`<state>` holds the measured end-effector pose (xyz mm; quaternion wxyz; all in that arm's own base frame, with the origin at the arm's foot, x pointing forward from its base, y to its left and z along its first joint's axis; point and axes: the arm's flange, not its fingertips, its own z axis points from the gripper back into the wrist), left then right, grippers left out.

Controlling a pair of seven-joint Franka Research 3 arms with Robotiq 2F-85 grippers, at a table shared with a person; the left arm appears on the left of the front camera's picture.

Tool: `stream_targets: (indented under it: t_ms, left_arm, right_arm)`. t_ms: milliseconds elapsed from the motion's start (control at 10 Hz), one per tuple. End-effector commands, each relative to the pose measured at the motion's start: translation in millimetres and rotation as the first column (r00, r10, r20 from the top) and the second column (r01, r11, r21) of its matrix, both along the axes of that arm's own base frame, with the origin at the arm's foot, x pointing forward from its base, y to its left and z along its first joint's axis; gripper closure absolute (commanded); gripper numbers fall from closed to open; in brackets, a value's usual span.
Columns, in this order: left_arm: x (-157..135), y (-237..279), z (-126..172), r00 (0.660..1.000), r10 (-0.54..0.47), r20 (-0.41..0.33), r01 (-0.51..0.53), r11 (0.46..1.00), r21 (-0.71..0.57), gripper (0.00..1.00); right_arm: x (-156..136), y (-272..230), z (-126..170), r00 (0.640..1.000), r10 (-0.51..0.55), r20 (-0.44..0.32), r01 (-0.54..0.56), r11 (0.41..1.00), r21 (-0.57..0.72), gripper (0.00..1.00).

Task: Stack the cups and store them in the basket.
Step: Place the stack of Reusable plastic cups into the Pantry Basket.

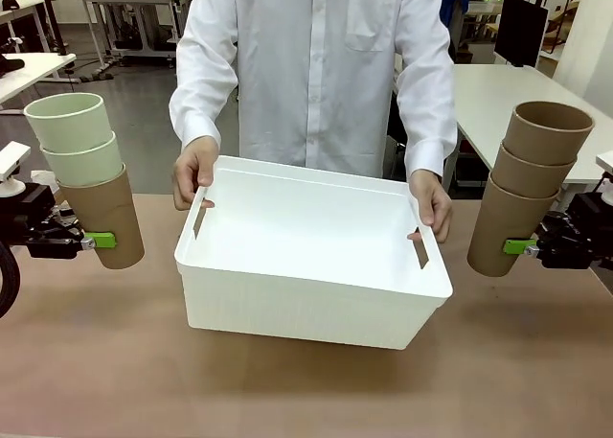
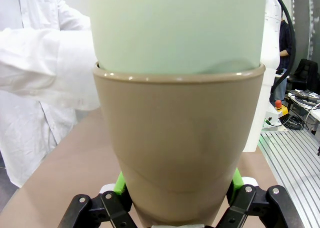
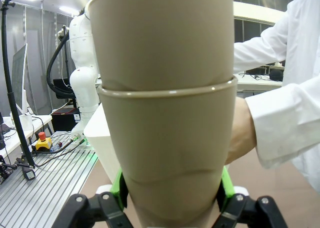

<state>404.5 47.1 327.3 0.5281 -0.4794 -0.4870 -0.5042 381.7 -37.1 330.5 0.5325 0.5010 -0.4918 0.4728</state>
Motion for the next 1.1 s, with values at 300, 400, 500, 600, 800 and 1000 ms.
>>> stream_targets:
  t_ms: [300,400,500,600,800,1000]
  left_arm:
    - [1,0,5,1.000,-0.002,0.010,0.002,1.000,-0.007,0.16]
    - [1,0,5,1.000,-0.002,0.010,0.002,1.000,-0.007,0.16]
    - [1,0,5,1.000,-0.002,0.010,0.002,1.000,-0.007,0.16]
    - [1,0,5,1.000,-0.002,0.010,0.002,1.000,-0.007,0.16]
    - [1,0,5,1.000,-0.002,0.010,0.002,1.000,-0.007,0.16]
    - [1,0,5,1.000,-0.002,0.010,0.002,1.000,-0.007,0.16]
  right_arm:
    - [1,1,4,1.000,-0.004,0.007,0.004,1.000,0.006,0.15]
    - [0,0,0,1.000,0.000,0.000,0.000,1.000,0.000,0.15]
    - [-7,2,23,1.000,-0.007,-0.011,0.007,1.000,-0.016,0.15]
    - [-13,6,50,1.000,-0.015,-0.024,0.014,0.999,-0.044,0.15]
    - [-22,20,95,0.999,-0.026,-0.022,0.023,0.994,-0.111,0.15]
    - [-29,46,131,0.998,-0.046,-0.034,0.038,0.976,-0.216,0.15]
